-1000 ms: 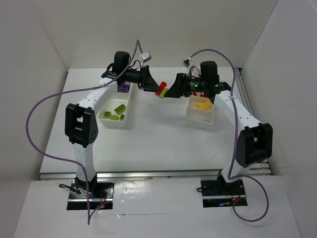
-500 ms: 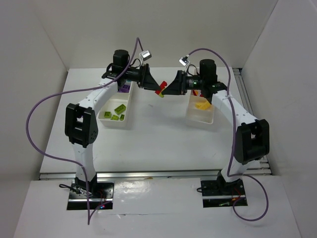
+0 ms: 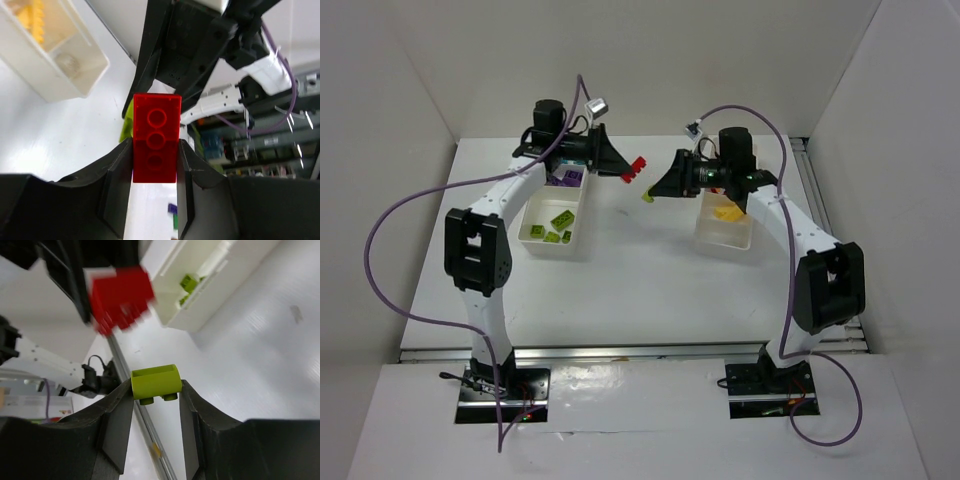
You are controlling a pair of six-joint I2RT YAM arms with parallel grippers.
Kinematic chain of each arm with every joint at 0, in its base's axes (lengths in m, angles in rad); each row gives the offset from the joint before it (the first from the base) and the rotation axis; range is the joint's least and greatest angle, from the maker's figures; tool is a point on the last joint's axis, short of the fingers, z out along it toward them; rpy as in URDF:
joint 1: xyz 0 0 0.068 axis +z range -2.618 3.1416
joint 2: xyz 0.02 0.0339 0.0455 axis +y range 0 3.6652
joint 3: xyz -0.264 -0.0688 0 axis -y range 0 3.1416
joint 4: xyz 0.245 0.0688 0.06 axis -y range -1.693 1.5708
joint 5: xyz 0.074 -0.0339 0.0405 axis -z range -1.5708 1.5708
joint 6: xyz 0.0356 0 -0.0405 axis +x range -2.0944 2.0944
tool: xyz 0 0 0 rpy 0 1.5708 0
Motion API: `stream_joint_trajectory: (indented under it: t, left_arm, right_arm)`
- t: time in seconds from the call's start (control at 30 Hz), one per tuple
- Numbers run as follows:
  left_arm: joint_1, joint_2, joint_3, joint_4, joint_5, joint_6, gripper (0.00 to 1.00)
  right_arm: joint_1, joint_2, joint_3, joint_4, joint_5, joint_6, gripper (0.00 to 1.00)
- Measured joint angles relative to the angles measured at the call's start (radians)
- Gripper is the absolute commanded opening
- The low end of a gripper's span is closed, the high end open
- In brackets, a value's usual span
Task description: Sort the legos into containers by color
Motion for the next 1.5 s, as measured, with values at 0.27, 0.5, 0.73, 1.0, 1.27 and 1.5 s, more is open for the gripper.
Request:
stream_joint_trajectory:
  t: [0.27, 0.5, 0.73, 1.0, 1.27, 1.5]
  left_arm:
    - [0.154, -0.069, 0.000, -0.063, -0.090, -0.013, 0.00]
    - [0.248, -0.223, -0.010, -0.140, -0.211, -0.010, 0.00]
    - [0.352, -0.435, -0.076, -0.100, -0.282, -0.047, 0.00]
    - [0.342, -0.480, -0.136, -0.039, -0.285, -0.122, 0.00]
    - [0.317, -0.480, -0.135, -0.046, -0.305, -0.121, 0.00]
    - [0.141, -0.392, -0.091, -0.049, -0.369, -0.117, 0.00]
  right_arm:
    - [0.025, 0.000, -0.020, -0.094, 0.176, -0.043, 0.15]
    - [0.203, 0.135, 0.115, -0.068, 0.223, -0.042, 0.18]
    - [0.360, 0.401, 0.349, -0.022, 0.241, -0.040, 0.18]
    - [0.436, 0.714, 0.692, -0.024, 0.330, -0.033, 0.83]
    - [0.425, 0.742, 0.735, -0.016, 0.433, -0.035, 0.73]
    - [0.330, 0.340, 0.190, -0.004, 0.541, -0.056, 0.47]
